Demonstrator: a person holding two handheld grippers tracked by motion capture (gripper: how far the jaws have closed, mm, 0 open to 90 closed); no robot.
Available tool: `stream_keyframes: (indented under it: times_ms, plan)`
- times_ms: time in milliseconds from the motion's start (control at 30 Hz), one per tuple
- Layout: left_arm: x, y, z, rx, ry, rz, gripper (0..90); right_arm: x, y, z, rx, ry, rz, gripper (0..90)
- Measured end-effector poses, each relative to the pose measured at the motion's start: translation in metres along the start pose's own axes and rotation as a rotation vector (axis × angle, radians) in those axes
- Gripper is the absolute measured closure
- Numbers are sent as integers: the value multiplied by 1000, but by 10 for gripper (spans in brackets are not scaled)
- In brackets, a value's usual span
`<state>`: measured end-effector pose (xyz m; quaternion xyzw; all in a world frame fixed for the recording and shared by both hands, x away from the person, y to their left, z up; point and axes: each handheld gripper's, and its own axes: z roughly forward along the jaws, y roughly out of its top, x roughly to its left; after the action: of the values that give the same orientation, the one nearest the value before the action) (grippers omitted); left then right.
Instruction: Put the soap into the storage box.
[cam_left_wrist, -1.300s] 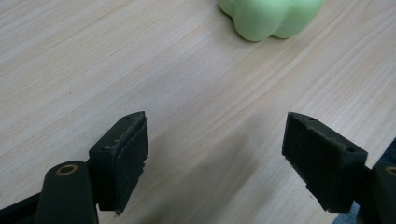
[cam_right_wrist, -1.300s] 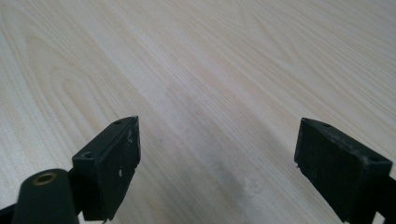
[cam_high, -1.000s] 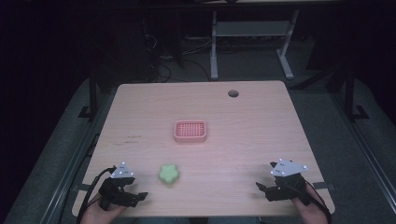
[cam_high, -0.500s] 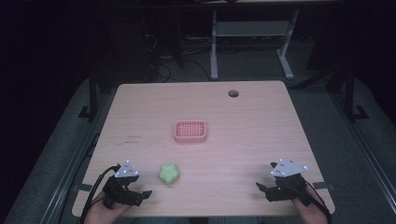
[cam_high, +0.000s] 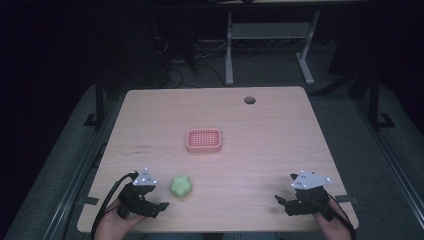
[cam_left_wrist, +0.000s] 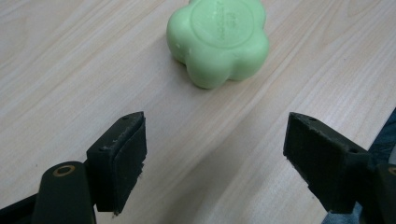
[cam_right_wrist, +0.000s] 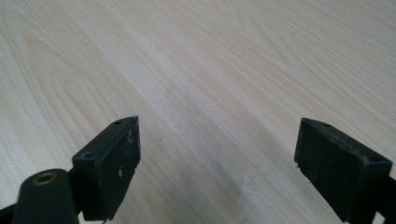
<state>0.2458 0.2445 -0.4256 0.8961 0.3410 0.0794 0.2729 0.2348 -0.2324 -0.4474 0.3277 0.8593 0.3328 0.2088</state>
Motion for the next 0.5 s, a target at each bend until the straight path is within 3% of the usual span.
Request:
stream_keyframes:
  times_ms: [200, 300, 500]
  plan:
    - [-2, 12, -3, -26, -10, 7, 212, 0, -1, -1, 0, 0, 5, 138]
    - [-6, 19, -4, -21, -5, 29, 212, -1, -1, -1, -4, -2, -16, 138]
    - [-7, 29, -1, -5, 0, 41, 212, 0, 0, -1, -5, 2, 0, 139]
